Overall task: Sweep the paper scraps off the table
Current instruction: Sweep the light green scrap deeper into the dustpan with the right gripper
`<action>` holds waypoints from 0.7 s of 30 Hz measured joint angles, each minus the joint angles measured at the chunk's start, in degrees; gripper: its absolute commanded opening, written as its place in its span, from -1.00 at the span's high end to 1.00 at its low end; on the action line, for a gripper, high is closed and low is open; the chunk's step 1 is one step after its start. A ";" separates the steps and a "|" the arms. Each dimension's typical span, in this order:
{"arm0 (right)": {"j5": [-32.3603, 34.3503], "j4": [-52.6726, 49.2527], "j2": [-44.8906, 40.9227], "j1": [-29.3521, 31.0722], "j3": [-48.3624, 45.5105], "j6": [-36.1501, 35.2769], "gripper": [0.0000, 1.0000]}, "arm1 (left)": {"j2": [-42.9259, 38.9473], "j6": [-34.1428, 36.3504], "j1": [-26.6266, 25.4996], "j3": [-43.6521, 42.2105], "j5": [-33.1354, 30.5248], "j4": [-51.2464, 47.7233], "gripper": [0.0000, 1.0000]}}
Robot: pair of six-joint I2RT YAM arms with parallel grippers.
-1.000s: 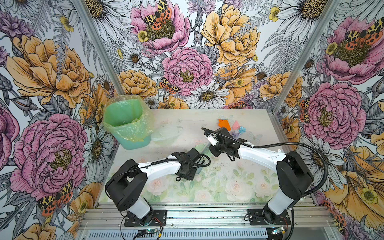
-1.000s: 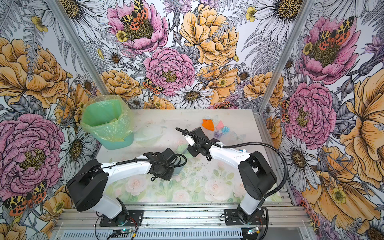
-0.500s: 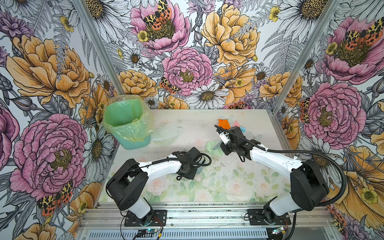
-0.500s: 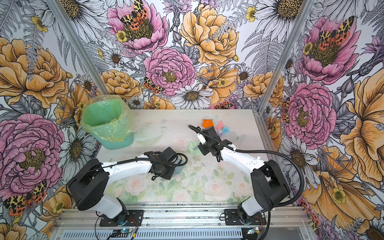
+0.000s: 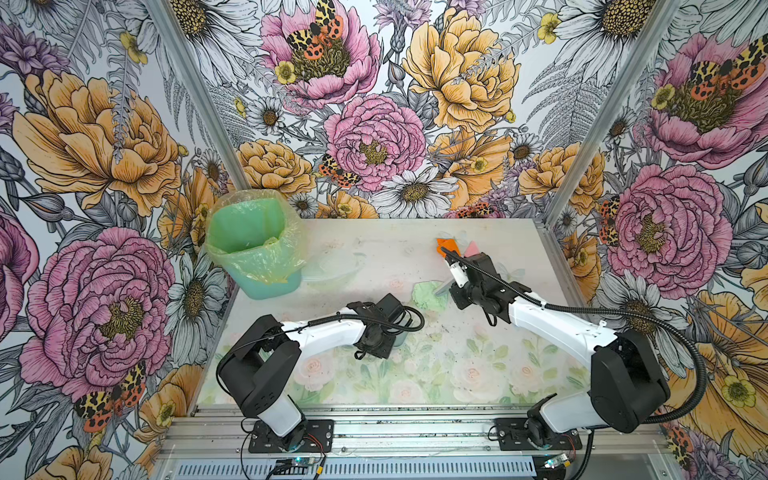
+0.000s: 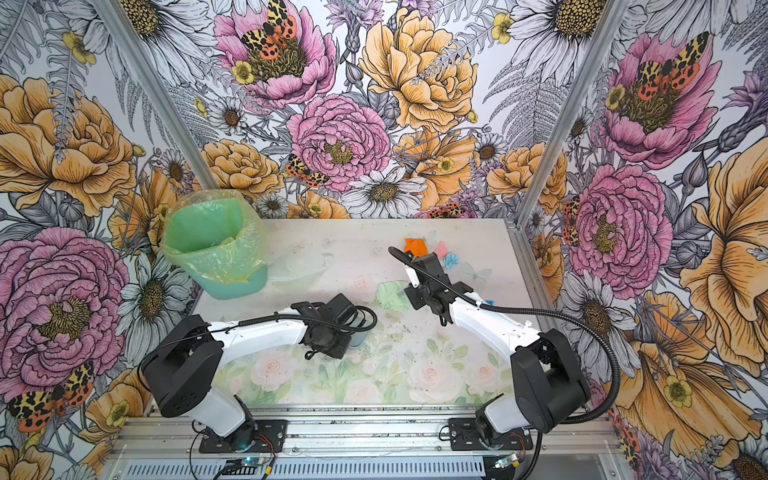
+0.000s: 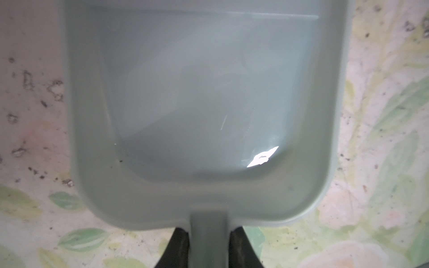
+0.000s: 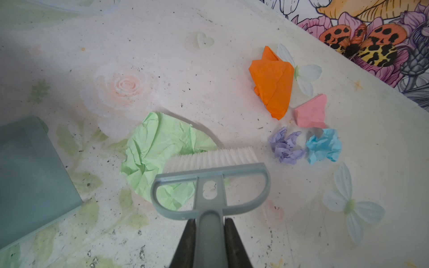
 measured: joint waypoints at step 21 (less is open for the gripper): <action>-20.26 3.32 1.38 3.50 -4.04 -13.25 1.00 | 0.00 0.20 0.09 -0.07 -0.04 0.59 1.00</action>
